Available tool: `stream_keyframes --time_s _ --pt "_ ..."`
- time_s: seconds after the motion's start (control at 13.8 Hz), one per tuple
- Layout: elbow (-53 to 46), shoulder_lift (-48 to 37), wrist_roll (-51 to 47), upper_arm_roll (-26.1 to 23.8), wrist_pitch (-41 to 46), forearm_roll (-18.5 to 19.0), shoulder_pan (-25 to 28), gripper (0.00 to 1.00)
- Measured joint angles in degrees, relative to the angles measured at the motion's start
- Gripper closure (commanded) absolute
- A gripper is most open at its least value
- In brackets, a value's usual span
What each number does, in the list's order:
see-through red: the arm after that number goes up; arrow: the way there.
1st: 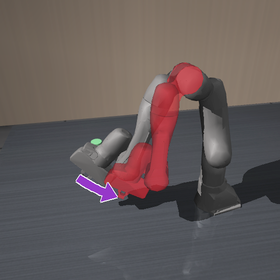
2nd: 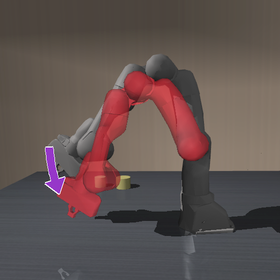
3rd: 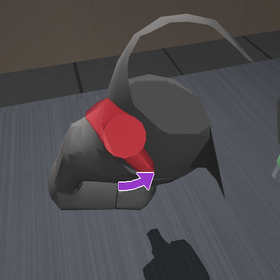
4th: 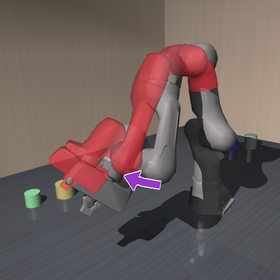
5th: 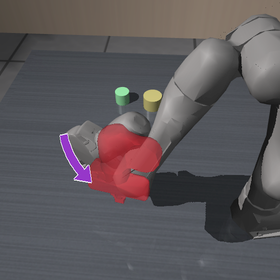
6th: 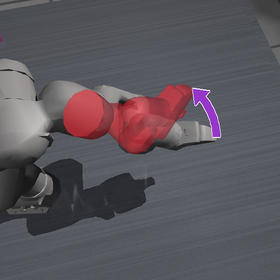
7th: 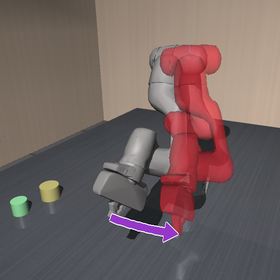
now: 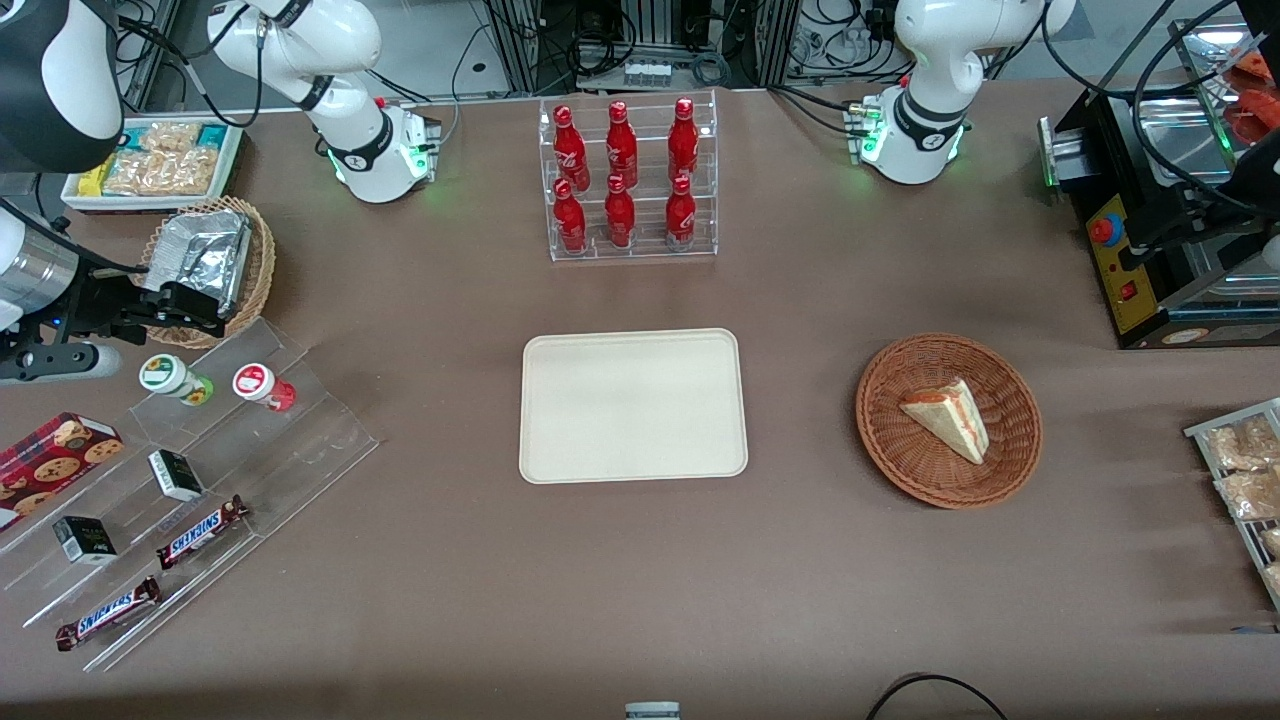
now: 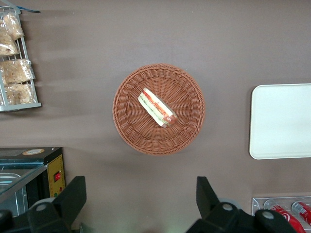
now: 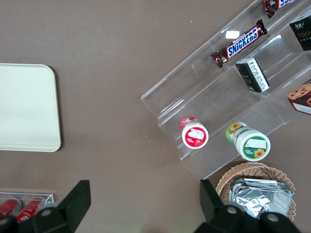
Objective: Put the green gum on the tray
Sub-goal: 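Move the right gripper down toward the green gum jar on the acrylic rack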
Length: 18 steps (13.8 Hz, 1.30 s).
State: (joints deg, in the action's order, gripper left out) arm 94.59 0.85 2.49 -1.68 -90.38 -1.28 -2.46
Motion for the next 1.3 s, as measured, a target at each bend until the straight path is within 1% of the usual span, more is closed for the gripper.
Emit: stream_keyframes --time_s 0.43,0.65,0.87,1.01,1.3 --pt "-0.01 -0.04 -0.04 0.3 0.76 0.07 -0.27 0.0" --pt "0.31 -0.01 1.37 0.69 1.13 0.39 -2.8 0.0" --pt "2.85 -0.13 7.4 0.81 0.86 0.4 -6.13 0.0" --pt "5.15 -0.56 13.11 0.88 -0.93 0.4 -7.9 0.0" --pt "15.86 -5.6 26.64 0.99 -11.47 0.45 -10.67 0.0"
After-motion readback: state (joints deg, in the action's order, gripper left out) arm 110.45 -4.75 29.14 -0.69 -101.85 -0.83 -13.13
